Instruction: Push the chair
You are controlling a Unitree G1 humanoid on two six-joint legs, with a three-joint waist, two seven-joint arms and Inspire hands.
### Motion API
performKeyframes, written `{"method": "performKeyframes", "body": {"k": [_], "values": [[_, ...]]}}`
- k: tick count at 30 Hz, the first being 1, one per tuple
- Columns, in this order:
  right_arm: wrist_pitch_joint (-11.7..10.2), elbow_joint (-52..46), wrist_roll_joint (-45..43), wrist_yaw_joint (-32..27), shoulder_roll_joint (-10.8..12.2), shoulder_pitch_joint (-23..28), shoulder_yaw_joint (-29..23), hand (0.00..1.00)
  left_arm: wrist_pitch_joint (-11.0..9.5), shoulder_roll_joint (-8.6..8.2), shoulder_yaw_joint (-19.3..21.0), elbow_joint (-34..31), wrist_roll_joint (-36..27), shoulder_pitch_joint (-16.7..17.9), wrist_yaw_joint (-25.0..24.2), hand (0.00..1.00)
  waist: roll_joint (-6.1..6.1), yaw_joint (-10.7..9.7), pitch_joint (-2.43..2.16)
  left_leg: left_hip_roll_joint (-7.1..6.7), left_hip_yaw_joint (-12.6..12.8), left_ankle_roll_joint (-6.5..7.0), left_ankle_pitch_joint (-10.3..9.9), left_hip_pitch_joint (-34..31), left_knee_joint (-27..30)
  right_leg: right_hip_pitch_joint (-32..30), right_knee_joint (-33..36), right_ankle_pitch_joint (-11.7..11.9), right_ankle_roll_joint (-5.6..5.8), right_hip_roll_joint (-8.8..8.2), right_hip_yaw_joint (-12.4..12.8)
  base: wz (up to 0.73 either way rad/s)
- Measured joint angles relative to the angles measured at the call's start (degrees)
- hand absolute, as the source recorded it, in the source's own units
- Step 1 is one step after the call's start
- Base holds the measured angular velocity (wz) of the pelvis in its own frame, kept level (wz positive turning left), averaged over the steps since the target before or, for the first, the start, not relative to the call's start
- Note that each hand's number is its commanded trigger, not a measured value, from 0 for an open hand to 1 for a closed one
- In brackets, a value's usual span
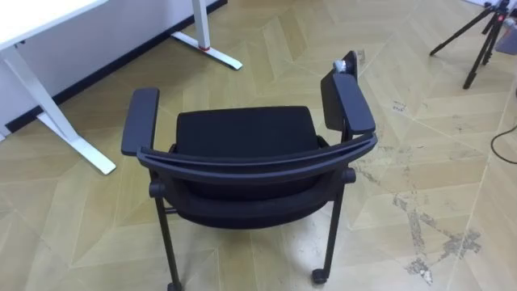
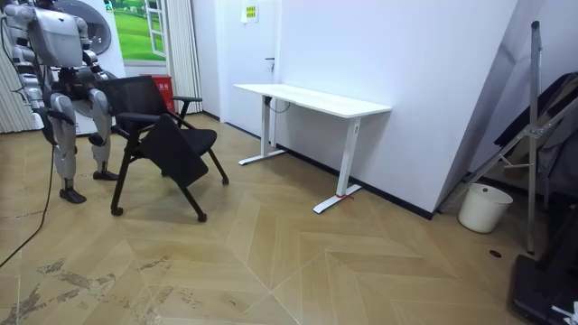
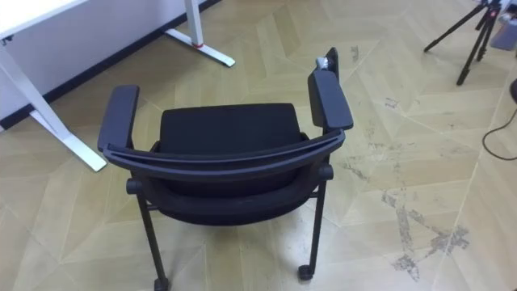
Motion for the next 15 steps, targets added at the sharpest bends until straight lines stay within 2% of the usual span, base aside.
{"method": "performKeyframes", "body": {"k": [6,15], "values": [[0.2,0.0,-2.1,-0.2,0.2,-0.1,-1.4,0.0,0.0,-0.03,0.0,0.0,-0.2,0.3,0.3,0.0,0.2,-0.1,-0.04,-0.01,0.1,0.0,0.0,0.2,0.0,0.1,0.0,0.0,0.0,0.0,0.1,0.0],[0.5,0.0,-2.3,-4.1,0.3,0.0,-1.7,0.0,0.8,-0.07,1.2,-0.1,0.0,0.6,2.4,0.0,0.2,-0.3,-0.12,0.0,0.1,0.0,0.0,0.3,0.0,0.3,0.0,0.0,0.0,0.04,0.1,0.0]]}}
